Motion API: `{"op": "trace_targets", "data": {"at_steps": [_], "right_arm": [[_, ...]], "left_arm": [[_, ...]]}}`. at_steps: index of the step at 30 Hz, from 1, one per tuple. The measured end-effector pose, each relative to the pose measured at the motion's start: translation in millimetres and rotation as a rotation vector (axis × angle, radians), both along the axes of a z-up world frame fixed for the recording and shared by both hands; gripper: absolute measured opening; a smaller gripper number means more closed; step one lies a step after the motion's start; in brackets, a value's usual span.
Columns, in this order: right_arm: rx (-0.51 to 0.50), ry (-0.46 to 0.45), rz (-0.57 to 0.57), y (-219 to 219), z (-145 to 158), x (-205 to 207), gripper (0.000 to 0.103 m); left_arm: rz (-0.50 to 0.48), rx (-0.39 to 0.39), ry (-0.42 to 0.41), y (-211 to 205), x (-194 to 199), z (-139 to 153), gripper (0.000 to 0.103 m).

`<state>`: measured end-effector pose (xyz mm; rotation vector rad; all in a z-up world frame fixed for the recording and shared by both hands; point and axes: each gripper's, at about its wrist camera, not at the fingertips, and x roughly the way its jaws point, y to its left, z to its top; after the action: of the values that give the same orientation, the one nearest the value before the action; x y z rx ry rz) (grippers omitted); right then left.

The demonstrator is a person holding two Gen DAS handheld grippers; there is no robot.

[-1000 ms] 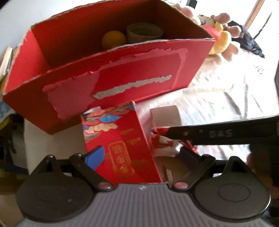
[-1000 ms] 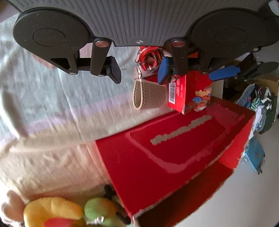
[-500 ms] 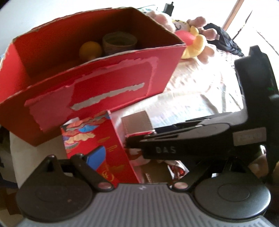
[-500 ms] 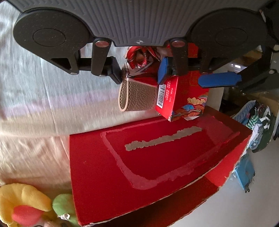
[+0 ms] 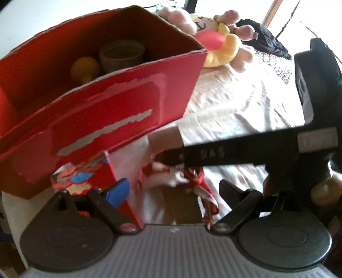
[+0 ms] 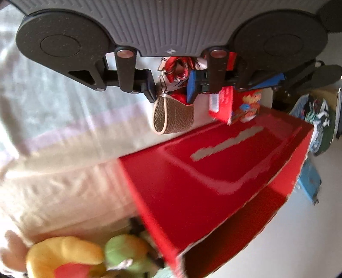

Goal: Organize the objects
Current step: 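Close the right gripper on the beige loop's red cord and lift it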

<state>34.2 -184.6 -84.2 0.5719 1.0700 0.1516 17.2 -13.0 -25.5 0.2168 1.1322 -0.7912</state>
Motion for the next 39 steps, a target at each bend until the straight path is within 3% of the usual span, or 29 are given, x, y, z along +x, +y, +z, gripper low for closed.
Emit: {"op": "trace_targets", "data": {"at_steps": [7, 10, 13, 18, 21, 29, 32, 39], "right_arm": [[0.071, 0.039, -0.065, -31.0, -7.5, 3.7, 0.033], [0.089, 0.047, -0.069, -39.7, -11.6, 3.0, 0.041], [0.127, 0.052, -0.068, -30.6, -7.8, -7.1, 0.041], [0.123, 0.039, -0.012, -22.3, -7.9, -6.6, 0.041], [0.124, 0.042, 0.003, -22.6, -7.9, -5.5, 0.040], [0.112, 0.040, 0.067, -17.7, -7.6, -1.6, 0.035], [0.131, 0.051, 0.055, -19.0, -9.5, -0.3, 0.035], [0.171, 0.058, 0.006, -22.2, -13.0, -4.5, 0.034]], "left_arm": [[-0.066, 0.033, -0.014, -30.3, 2.7, -8.7, 0.084], [-0.077, 0.020, 0.031, -34.0, 4.9, -16.0, 0.079], [-0.079, 0.006, 0.093, -35.6, 6.9, -24.0, 0.080], [-0.091, 0.008, 0.061, -37.5, 0.6, -26.1, 0.080], [-0.058, 0.032, 0.080, -37.0, 6.4, -33.4, 0.070], [-0.031, 0.090, 0.051, -45.0, 7.2, -34.7, 0.065], [-0.024, 0.119, 0.039, -48.0, 7.6, -33.7, 0.058], [-0.012, 0.148, 0.024, -53.9, 6.9, -35.7, 0.056]]}}
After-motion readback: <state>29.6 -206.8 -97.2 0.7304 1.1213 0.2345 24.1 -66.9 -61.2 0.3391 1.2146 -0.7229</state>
